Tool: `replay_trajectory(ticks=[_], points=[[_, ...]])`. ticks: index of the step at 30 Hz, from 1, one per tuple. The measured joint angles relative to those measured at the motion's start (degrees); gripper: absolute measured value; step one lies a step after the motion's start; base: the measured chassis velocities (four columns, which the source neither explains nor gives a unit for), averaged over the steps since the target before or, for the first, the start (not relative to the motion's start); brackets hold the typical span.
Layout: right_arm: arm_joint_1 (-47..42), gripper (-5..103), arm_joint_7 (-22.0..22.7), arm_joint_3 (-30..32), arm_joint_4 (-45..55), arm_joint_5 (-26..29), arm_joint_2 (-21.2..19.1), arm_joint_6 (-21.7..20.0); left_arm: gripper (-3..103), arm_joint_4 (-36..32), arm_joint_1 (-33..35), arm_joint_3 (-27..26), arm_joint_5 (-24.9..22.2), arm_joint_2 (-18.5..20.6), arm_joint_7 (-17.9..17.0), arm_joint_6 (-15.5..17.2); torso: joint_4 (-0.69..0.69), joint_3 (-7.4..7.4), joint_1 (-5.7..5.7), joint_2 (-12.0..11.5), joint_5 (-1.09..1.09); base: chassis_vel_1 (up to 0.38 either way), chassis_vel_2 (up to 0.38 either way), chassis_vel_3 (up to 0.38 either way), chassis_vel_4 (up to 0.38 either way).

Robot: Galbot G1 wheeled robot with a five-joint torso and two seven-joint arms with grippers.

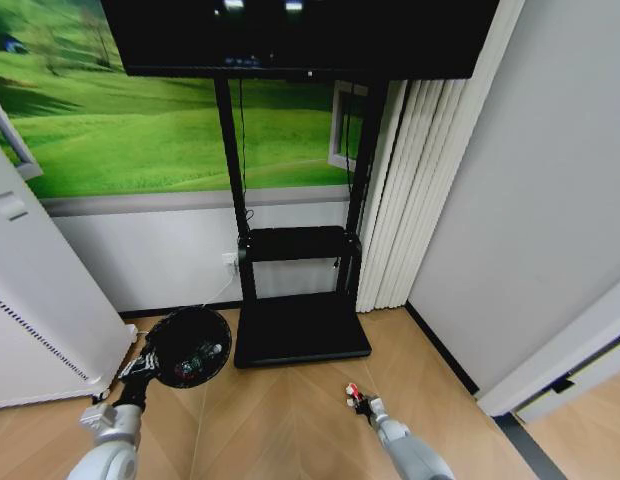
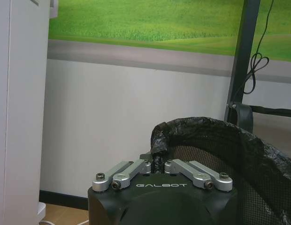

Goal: Pick up the trash bin and place the garbage on the floor into it.

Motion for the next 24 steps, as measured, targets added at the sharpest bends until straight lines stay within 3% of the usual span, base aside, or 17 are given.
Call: replay_trajectory(ticks=[18, 24], points=[[-1.72, 21, -0.95, 0.29, 1.96, 0.84, 0.05, 0.33, 7, 0.21, 0.27, 0.11, 0.27, -0.18, 0.21, -0.24, 0.00, 0.00, 0.00, 0.00, 0.01, 0.000, 0.000, 0.000, 0.000], [-4.54, 21, -0.77, -1.58, 9.30, 8.19, -1.49, 0.23, 7, 3.14, -1.08, 2.02, 1.63, -0.69, 0.54, -0.82, 0.00, 0.01, 0.00, 0.00, 0.01, 0.000, 0.000, 0.000, 0.000]])
